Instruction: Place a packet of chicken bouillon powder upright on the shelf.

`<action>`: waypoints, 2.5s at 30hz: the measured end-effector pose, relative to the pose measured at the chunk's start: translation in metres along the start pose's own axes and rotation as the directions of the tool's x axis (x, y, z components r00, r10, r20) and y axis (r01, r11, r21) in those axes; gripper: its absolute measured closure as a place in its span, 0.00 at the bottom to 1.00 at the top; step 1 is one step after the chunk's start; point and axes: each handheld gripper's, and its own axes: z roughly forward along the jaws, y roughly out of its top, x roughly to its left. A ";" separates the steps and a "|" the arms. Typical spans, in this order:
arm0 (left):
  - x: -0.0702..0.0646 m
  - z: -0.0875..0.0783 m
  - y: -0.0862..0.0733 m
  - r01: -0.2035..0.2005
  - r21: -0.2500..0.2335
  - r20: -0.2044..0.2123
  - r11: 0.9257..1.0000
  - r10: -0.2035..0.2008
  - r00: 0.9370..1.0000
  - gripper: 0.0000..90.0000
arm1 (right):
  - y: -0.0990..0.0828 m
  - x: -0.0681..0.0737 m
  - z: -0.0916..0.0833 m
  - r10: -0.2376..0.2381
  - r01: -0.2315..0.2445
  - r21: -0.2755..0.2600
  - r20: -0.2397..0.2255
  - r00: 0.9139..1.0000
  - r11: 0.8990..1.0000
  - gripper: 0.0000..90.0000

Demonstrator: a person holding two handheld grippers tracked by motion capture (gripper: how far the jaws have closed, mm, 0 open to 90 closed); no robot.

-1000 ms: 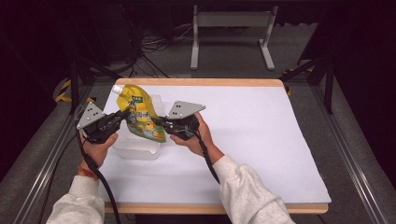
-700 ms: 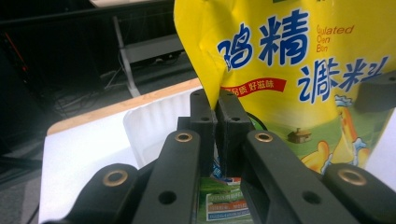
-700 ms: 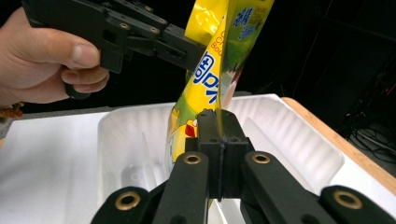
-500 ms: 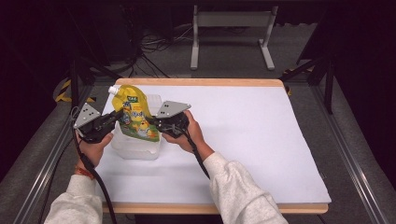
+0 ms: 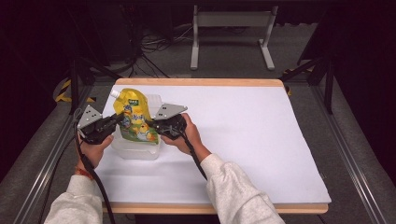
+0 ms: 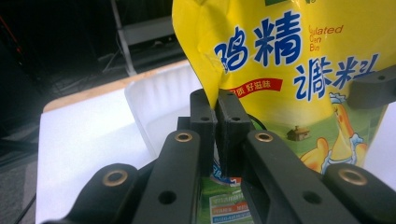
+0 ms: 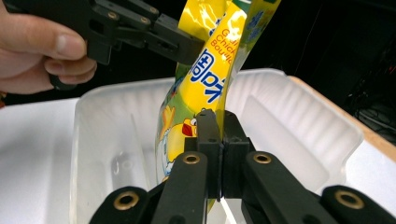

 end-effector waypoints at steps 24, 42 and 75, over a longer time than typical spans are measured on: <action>-0.002 0.004 -0.011 -0.042 0.086 -0.002 0.995 0.043 0.999 0.95 | -0.019 0.007 0.010 0.029 -0.029 0.044 0.001 1.000 0.999 0.96; -0.004 0.000 -0.011 -0.037 0.076 -0.027 0.996 0.039 0.999 0.91 | -0.022 0.010 0.000 0.018 -0.019 0.049 0.037 0.999 0.999 0.91; -0.034 -0.028 0.000 -0.018 -0.056 -0.040 0.998 0.016 0.999 0.61 | -0.014 0.001 -0.052 -0.009 0.006 0.028 0.107 0.994 1.000 0.83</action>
